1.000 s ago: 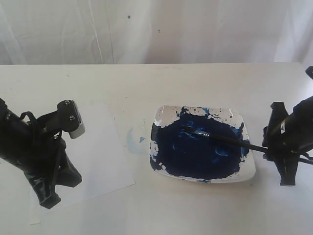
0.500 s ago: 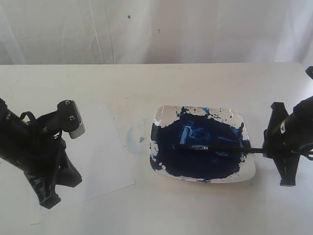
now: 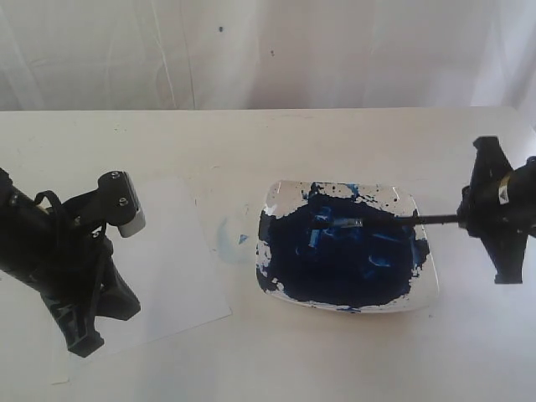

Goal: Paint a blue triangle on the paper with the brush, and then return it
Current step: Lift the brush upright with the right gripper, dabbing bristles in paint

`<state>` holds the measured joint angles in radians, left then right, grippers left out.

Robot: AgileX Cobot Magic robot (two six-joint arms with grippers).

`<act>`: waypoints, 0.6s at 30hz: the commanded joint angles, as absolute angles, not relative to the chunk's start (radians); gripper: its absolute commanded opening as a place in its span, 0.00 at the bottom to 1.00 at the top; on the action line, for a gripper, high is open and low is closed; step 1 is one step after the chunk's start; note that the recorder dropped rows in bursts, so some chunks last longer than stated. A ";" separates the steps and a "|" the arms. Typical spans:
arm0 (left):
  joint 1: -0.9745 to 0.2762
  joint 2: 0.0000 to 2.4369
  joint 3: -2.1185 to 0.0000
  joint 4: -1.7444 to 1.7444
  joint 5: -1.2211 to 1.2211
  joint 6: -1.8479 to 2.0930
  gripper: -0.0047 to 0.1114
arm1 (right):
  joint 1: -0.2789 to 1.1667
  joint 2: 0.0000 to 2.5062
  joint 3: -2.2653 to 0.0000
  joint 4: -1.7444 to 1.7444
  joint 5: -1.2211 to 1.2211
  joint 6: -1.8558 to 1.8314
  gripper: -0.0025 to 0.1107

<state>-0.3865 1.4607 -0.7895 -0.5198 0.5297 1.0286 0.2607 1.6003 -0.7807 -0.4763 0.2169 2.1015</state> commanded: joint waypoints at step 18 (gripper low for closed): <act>-0.391 1.456 -0.780 -0.537 0.546 1.029 0.04 | 0.257 1.514 -0.884 -0.868 -0.582 1.073 0.02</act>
<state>-0.3865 1.4607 -0.7895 -0.5198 0.5297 1.0286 0.2607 1.5222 -0.8836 -0.8576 -0.4710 1.1947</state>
